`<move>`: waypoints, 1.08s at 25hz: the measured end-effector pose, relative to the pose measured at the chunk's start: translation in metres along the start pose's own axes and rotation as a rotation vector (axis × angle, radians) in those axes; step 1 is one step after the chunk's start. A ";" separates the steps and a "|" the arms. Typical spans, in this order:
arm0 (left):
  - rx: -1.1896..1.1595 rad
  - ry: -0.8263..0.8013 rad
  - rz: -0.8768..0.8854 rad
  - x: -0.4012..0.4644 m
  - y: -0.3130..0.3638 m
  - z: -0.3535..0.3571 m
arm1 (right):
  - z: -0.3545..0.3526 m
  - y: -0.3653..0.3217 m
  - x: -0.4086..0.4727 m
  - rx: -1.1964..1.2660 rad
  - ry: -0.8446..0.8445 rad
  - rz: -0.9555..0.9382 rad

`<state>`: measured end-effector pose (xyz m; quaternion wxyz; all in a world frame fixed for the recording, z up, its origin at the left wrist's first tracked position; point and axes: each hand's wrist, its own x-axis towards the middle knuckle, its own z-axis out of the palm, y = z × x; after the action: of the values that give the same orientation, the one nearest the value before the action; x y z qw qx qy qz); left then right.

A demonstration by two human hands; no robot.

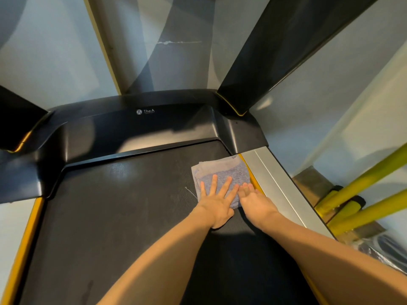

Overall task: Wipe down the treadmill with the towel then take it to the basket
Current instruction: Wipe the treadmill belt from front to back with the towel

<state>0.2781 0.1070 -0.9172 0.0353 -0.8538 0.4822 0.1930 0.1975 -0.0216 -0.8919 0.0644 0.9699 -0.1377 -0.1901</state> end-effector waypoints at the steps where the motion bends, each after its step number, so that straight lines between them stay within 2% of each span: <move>1: 0.009 0.013 0.002 -0.006 0.004 0.004 | 0.005 -0.001 -0.008 -0.004 0.006 -0.004; 6: 0.009 0.047 0.024 -0.040 0.032 0.024 | 0.019 -0.012 -0.060 0.044 0.003 0.010; 10: 0.026 0.080 0.013 -0.061 0.046 0.036 | 0.018 -0.005 -0.085 0.143 0.131 -0.087; 12: 0.035 0.097 0.017 -0.063 0.044 0.036 | 0.019 0.004 -0.072 0.253 0.082 -0.151; 15: -0.004 0.123 0.010 -0.064 0.044 0.037 | 0.031 -0.002 -0.056 0.369 0.014 -0.143; 19: 0.017 0.136 0.080 -0.075 0.022 0.044 | 0.042 -0.035 -0.064 0.359 0.099 -0.046; 24: 0.123 0.191 0.142 -0.112 -0.030 0.062 | 0.032 -0.071 -0.067 0.338 0.070 -0.056; 27: 0.124 0.218 0.105 -0.123 -0.041 0.069 | 0.027 -0.087 -0.064 0.333 0.044 -0.032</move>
<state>0.2349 0.2454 -0.9417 0.0251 -0.8395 0.5382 0.0703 0.1510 0.0778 -0.9090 -0.0974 0.9731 -0.1504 -0.1445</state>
